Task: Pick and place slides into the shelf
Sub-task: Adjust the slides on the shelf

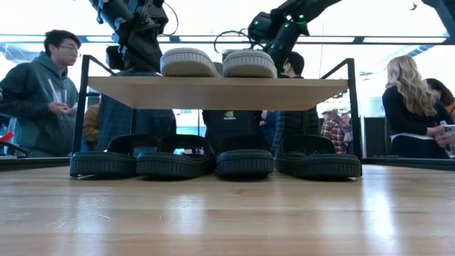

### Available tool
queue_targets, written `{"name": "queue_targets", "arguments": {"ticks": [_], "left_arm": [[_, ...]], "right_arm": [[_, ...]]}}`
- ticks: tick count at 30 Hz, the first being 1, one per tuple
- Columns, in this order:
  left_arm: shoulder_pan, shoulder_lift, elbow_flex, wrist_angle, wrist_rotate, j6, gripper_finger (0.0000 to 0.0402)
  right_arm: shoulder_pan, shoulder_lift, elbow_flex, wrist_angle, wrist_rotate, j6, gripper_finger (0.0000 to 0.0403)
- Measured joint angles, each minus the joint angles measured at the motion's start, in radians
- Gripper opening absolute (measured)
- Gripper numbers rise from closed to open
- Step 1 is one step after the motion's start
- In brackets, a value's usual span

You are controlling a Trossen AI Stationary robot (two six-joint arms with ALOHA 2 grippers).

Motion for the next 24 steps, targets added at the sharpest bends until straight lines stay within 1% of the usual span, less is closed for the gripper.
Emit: {"name": "queue_targets", "arguments": {"ticks": [5, 12, 17, 24], "left_arm": [[0.000, 0.004, -0.002, -0.001, 0.000, 0.001, 0.0017], [-0.001, 0.004, -0.001, 0.005, 0.000, 0.005, 0.0017], [-0.001, 0.004, -0.003, 0.008, 0.001, 0.006, 0.0017], [-0.003, 0.029, -0.003, 0.045, 0.012, 0.007, 0.0017]], "right_arm": [[0.005, 0.050, 0.059, -0.080, 0.000, -0.037, 0.0008], [0.023, 0.060, 0.039, -0.077, -0.008, -0.044, 0.0008], [0.032, 0.060, 0.034, -0.079, -0.043, -0.052, 0.0008], [0.039, 0.060, 0.040, -0.077, -0.045, -0.058, 0.0008]]}}
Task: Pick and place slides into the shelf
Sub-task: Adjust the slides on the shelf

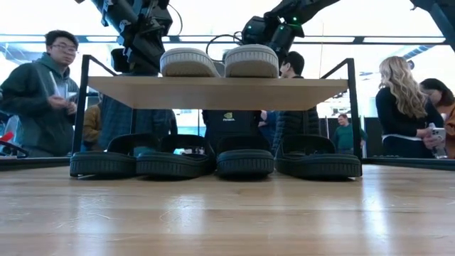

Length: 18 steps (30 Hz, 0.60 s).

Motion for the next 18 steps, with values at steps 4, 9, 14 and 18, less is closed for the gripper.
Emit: {"name": "queue_targets", "arguments": {"ticks": [4, 9, 14, 18], "left_arm": [[-0.007, 0.024, 0.003, 0.007, 0.012, 0.001, 0.0017], [-0.015, 0.033, 0.004, 0.014, 0.011, 0.001, 0.0017], [-0.016, 0.030, 0.005, 0.042, 0.024, 0.001, 0.0017], [-0.020, 0.034, 0.005, 0.065, 0.031, -0.002, 0.0017]], "right_arm": [[0.000, -0.003, 0.013, 0.005, 0.059, 0.000, 0.0008], [-0.001, -0.014, 0.025, 0.002, 0.081, -0.011, 0.0008], [0.000, -0.015, 0.025, -0.011, 0.080, -0.020, 0.0008], [-0.001, -0.015, 0.025, -0.012, 0.080, -0.026, 0.0008]]}}
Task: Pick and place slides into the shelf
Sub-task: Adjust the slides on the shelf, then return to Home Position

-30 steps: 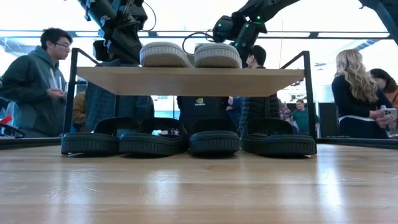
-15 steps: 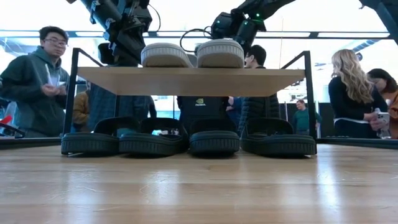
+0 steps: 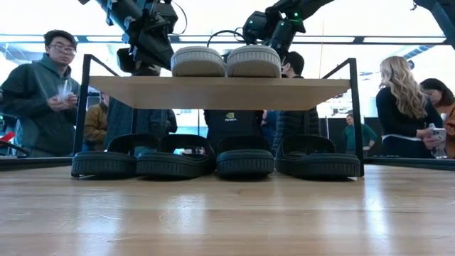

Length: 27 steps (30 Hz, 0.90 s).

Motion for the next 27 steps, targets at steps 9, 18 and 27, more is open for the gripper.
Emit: {"name": "queue_targets", "arguments": {"ticks": [9, 18, 27], "left_arm": [[-0.008, -0.094, 0.039, -0.158, 0.012, 0.048, 0.0017], [-0.065, -0.401, -0.041, 0.101, 0.007, 0.115, 0.0017], [-0.072, -0.644, -0.237, 0.283, -0.063, 0.182, 0.0017]], "right_arm": [[0.000, -0.048, -0.001, -0.012, -0.001, -0.052, 0.0008], [0.167, -0.448, -0.248, 0.073, -0.269, -0.116, 0.0008], [0.287, -0.942, -0.611, 0.227, -0.242, 0.232, 0.0008]]}}
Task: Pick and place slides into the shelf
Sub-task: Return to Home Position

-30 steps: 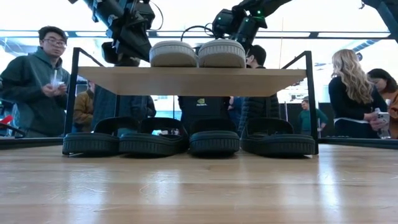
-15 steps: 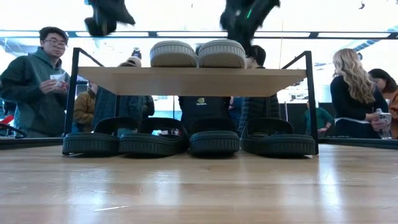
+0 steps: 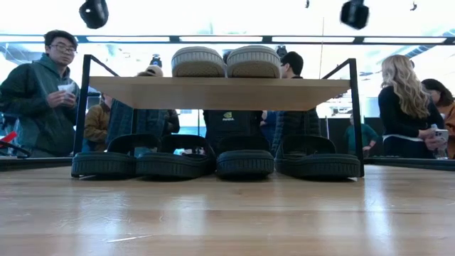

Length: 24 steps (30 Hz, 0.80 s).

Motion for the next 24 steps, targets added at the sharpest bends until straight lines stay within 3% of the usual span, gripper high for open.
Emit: {"name": "queue_targets", "arguments": {"ticks": [3, 5, 10, 14, 19, 24], "left_arm": [[0.000, -0.056, -0.013, 0.037, -0.027, -0.072, 0.0017], [-0.001, -0.090, -0.030, 0.126, -0.023, -0.027, 0.0017], [-0.002, -0.146, -0.102, 0.269, 0.210, 0.233, 0.0017], [0.000, -0.189, -0.209, 0.251, 0.163, 0.234, 0.0017], [-0.001, -0.264, -0.329, 0.268, 0.139, 0.266, 0.0017], [-0.002, -0.394, -0.425, 0.299, 0.156, 0.289, 0.0017]], "right_arm": [[-0.001, -0.136, -0.034, 0.035, 0.033, 0.153, 0.0008], [0.007, -0.214, -0.070, 0.134, 0.083, 0.147, 0.0008], [0.038, -0.355, -0.190, 0.327, -0.011, -0.072, 0.0008], [0.047, -0.440, -0.309, 0.335, -0.069, -0.143, 0.0008], [0.051, -0.510, -0.483, 0.446, -0.230, -0.172, 0.0008], [0.048, -0.601, -0.604, 0.532, -0.229, -0.188, 0.0008]]}}
